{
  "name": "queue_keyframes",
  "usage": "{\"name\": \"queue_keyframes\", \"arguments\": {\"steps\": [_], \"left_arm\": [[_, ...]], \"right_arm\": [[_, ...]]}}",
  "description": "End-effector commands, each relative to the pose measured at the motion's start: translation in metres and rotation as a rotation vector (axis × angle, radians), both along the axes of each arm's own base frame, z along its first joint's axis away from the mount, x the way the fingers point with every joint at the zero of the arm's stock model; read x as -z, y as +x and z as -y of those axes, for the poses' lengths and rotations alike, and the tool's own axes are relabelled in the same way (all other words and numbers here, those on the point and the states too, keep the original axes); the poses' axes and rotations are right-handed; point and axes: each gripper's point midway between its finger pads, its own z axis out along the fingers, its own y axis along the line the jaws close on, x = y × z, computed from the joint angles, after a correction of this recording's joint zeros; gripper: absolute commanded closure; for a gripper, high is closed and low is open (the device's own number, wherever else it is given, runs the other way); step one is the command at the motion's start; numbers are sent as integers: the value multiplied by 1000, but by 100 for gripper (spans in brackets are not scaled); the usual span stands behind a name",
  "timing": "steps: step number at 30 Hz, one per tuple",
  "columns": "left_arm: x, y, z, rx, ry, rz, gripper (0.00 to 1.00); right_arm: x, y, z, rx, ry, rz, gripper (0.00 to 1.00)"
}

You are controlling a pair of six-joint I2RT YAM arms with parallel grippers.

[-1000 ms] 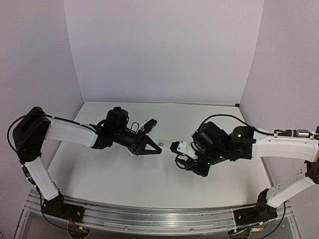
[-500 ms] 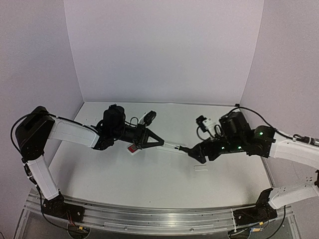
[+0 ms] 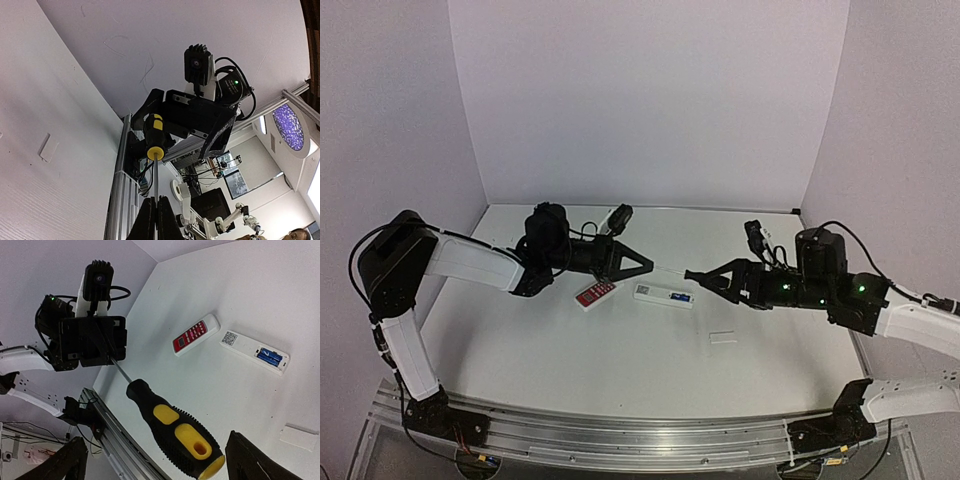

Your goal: Unload the batteries from the remote control

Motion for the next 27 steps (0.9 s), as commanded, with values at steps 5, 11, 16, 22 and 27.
{"name": "queue_keyframes", "arguments": {"steps": [5,11,16,22,27], "left_arm": [[-46,-3,0,24,-133,118,100],[-50,-4,0,35,-153,119,100],[-47,-4,1,39,-146,114,100],[-39,-6,0,44,-134,110,100],[-33,-3,2,45,-122,92,100]], "right_arm": [[-39,8,-8,29,190,-5,12],[-52,9,-18,-11,245,-5,20],[-64,12,-27,-39,305,-4,28],[-74,12,-33,-62,366,8,36],[-79,10,-34,-78,383,8,52]]}}
